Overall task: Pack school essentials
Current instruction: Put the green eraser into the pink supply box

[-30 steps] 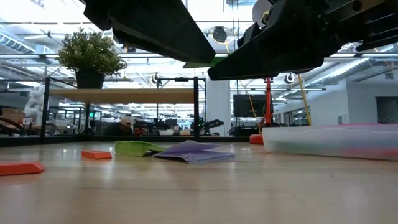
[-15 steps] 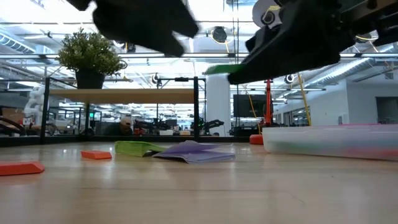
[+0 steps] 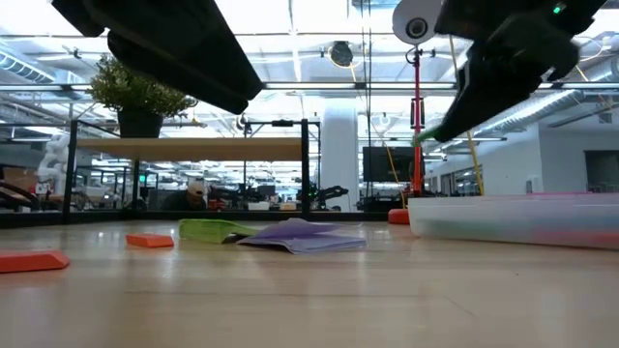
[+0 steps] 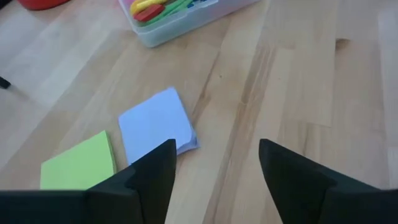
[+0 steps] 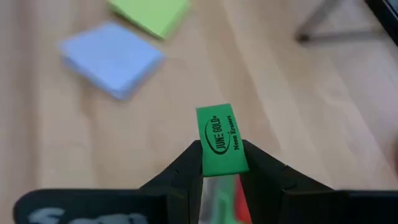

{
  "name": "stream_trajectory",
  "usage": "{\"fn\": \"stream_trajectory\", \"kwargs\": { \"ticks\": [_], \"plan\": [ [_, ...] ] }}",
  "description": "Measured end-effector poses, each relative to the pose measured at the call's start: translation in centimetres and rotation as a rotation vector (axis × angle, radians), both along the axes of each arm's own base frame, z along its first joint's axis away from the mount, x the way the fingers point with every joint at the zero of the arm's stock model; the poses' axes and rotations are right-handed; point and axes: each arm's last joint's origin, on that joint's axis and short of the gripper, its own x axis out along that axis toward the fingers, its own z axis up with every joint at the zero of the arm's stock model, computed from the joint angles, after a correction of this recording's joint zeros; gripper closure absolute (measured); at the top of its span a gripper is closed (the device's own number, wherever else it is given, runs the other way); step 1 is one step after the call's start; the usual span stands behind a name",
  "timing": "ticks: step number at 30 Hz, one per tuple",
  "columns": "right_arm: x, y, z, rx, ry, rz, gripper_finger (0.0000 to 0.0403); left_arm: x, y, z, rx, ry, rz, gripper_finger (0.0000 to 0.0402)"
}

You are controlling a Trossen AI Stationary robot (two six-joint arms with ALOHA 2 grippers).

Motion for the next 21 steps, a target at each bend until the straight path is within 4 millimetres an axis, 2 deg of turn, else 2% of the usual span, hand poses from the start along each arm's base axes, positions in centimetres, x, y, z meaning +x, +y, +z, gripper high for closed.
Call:
{"fn": "stream_trajectory", "kwargs": {
  "ticks": [3, 8, 21],
  "plan": [
    [-0.1, -1.4, -0.5, 0.026, 0.009, -0.081, 0.0318, 0.0, -0.1, 0.0, -0.011, 0.003, -0.012, 0.018],
    [0.0, -2.8, -2.6, 0.13, 0.094, -0.107, 0.0318, 0.1, -0.3, 0.1, -0.019, 0.0, -0.03, 0.0189],
    [-0.8, -3.0, -4.2, 0.21, 0.145, -0.079, 0.0317, 0.1, -0.2, 0.0, -0.011, 0.003, -0.034, 0.019]
  ]
}}
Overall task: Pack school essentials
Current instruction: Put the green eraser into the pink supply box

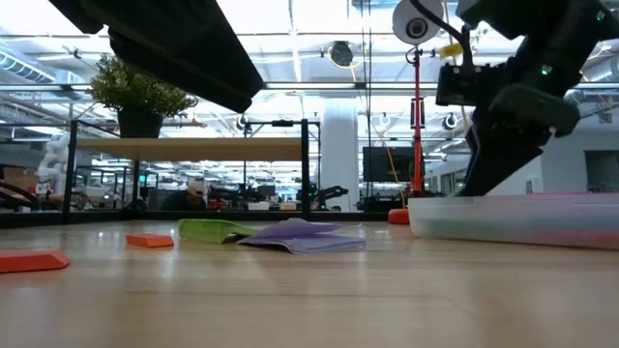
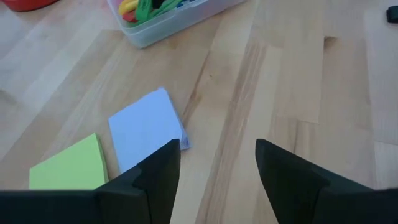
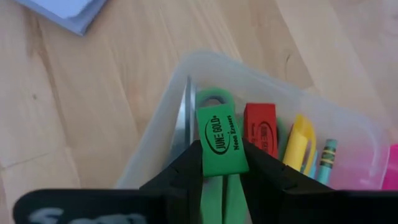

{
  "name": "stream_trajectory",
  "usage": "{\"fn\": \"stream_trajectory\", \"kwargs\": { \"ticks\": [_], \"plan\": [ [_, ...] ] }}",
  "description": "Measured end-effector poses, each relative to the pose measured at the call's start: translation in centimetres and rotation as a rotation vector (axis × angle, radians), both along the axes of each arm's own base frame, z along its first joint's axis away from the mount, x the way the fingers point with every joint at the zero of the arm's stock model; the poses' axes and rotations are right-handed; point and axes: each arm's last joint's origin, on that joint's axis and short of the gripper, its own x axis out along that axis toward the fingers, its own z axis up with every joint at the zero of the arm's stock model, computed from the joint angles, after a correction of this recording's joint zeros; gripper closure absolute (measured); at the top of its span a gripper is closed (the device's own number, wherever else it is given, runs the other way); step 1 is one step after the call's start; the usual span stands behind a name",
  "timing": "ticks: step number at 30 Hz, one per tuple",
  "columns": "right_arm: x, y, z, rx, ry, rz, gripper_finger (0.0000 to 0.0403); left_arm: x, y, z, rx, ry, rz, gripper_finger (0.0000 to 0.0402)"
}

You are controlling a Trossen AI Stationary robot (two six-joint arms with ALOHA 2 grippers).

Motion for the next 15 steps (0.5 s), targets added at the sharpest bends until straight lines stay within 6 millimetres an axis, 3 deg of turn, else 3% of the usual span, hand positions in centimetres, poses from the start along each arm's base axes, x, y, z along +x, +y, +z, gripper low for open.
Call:
{"fn": "stream_trajectory", "kwargs": {
  "ticks": [15],
  "plan": [
    [-0.64, -0.2, -0.19, 0.002, 0.015, -0.024, 0.0216, 0.0, -0.12, -0.04, 0.004, 0.018, -0.034, 0.019]
  ]
}}
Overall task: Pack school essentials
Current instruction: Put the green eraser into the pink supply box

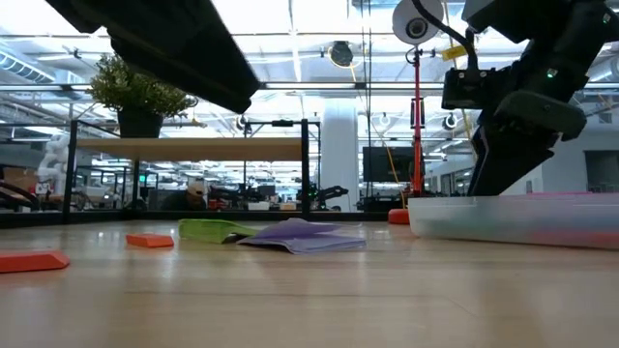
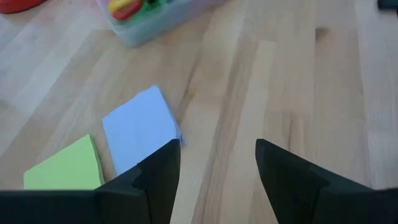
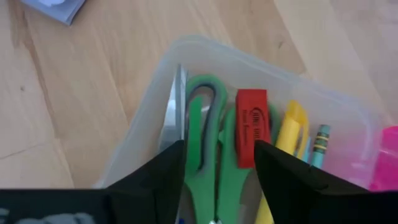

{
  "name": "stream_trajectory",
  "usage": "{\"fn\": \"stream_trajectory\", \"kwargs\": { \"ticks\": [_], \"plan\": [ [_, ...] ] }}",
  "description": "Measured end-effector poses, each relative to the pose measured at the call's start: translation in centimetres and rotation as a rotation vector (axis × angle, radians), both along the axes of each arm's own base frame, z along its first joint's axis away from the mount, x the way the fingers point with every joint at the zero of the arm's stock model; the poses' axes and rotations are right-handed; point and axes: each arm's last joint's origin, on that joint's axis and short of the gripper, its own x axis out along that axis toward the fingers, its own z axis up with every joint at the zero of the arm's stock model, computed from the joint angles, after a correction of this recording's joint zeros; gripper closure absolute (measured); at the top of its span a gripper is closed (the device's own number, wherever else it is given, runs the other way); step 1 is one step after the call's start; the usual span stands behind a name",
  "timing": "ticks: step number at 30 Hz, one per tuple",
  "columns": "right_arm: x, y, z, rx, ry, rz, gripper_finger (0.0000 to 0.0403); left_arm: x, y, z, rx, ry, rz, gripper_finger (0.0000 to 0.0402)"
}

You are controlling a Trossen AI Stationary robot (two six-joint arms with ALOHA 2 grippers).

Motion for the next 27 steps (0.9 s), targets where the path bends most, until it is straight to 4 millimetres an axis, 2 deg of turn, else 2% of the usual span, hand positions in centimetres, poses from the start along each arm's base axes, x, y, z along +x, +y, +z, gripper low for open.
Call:
{"fn": "stream_trajectory", "kwargs": {
  "ticks": [6, 12, 20, 27],
  "plan": [
    [-1.1, -0.2, 1.9, 0.025, -0.043, -0.014, 0.0213, -1.0, -0.5, -0.4, 0.019, 0.074, -0.048, 0.019],
    [-2.3, 0.8, 3.6, 0.032, -0.119, 0.032, 0.0223, -1.9, -0.9, -0.6, -0.015, 0.106, -0.013, 0.019],
    [-2.6, 2.7, 2.7, -0.008, -0.092, 0.123, 0.0263, -2.9, -2.1, -0.6, -0.023, 0.109, -0.05, 0.019],
    [-0.7, 2.5, 0.9, -0.032, -0.084, 0.116, 0.0336, -2.7, -1.9, -0.6, -0.026, 0.092, -0.03, 0.019]
  ]
}}
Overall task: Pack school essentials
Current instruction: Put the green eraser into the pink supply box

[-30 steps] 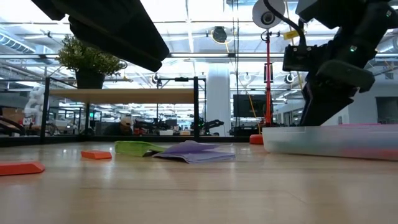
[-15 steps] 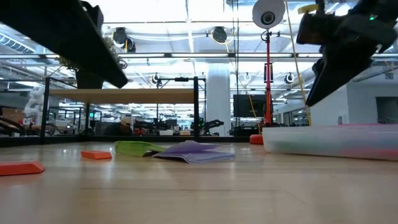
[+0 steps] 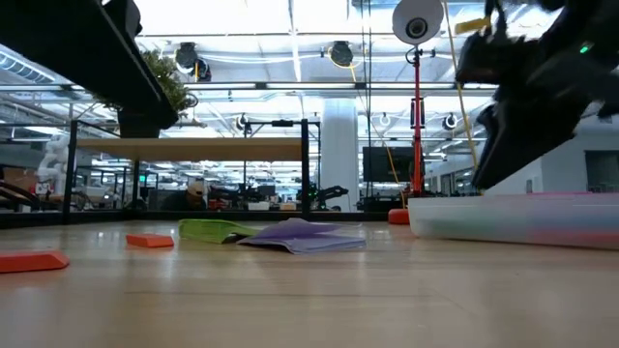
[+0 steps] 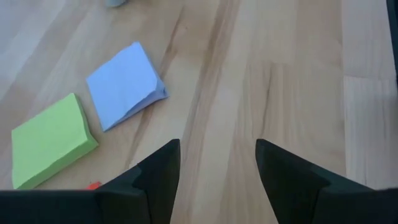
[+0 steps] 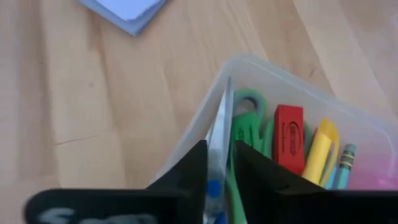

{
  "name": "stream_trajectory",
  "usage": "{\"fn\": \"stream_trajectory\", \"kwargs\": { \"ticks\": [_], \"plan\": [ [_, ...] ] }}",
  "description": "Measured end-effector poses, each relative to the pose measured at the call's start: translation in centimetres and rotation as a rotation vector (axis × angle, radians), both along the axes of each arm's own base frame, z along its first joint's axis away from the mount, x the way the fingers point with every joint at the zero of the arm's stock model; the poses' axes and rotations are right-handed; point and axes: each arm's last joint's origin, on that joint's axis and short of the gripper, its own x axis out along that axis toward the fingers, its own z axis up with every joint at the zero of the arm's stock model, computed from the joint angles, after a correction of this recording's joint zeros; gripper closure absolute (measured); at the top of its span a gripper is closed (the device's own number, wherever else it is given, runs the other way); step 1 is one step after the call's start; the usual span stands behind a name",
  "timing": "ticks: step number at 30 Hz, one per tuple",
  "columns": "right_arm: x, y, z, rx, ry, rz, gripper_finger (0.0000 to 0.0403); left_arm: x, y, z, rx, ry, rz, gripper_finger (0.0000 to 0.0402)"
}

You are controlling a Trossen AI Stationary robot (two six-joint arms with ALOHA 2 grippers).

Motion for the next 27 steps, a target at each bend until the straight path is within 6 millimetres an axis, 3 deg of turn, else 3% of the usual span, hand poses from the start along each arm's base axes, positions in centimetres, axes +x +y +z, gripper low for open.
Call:
{"fn": "stream_trajectory", "kwargs": {
  "ticks": [8, 21, 27],
  "plan": [
    [0.7, -0.8, -1.5, -0.028, 0.069, -0.032, 0.04, 0.1, 0.1, 0.0, 0.01, -0.01, 0.011, 0.019],
    [0.5, -2.3, -1.8, -0.047, 0.137, -0.103, 0.0397, -0.1, 0.1, 0.0, 0.028, -0.002, -0.002, 0.019],
    [0.3, -2.0, -0.1, -0.017, 0.042, -0.078, 0.0397, -0.8, -0.6, 0.0, 0.032, 0.004, -0.027, 0.019]
  ]
}}
